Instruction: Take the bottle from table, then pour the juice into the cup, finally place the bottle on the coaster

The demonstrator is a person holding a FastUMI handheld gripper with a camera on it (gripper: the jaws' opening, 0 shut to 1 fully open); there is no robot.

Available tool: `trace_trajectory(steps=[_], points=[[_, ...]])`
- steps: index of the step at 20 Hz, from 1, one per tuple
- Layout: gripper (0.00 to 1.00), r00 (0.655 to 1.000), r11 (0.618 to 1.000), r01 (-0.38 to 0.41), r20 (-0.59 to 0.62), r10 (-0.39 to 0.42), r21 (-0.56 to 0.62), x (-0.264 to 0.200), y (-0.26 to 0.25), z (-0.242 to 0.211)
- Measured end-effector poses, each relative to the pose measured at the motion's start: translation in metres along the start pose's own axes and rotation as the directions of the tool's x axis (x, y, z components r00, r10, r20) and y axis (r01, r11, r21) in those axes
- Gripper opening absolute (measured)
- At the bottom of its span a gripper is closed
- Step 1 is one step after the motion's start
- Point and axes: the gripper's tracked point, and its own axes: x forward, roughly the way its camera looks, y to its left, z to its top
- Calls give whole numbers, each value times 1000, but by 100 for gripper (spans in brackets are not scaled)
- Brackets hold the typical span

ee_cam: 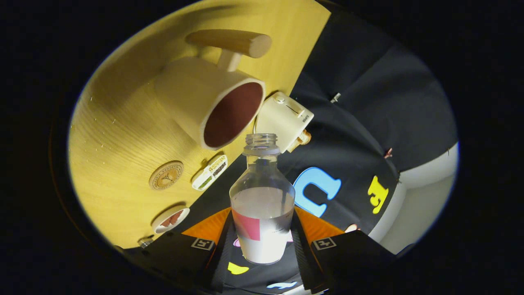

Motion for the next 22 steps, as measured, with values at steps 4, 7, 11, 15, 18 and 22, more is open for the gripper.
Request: trace_trajectory(steps=[4, 7, 11, 15, 18, 22], points=[[72, 997, 973, -34, -65, 50, 227, -12, 7, -10], [72, 988, 881, -49, -108, 112, 471, -24, 11, -9], [72, 987, 674, -70, -48, 156, 736, -29, 5, 11], [72, 988, 408, -70, 6, 156, 910, -42, -12, 18], [72, 994, 151, -47, 31, 103, 987, -52, -34, 12], [72, 995, -101, 27, -17, 103, 995, -53, -44, -26]])
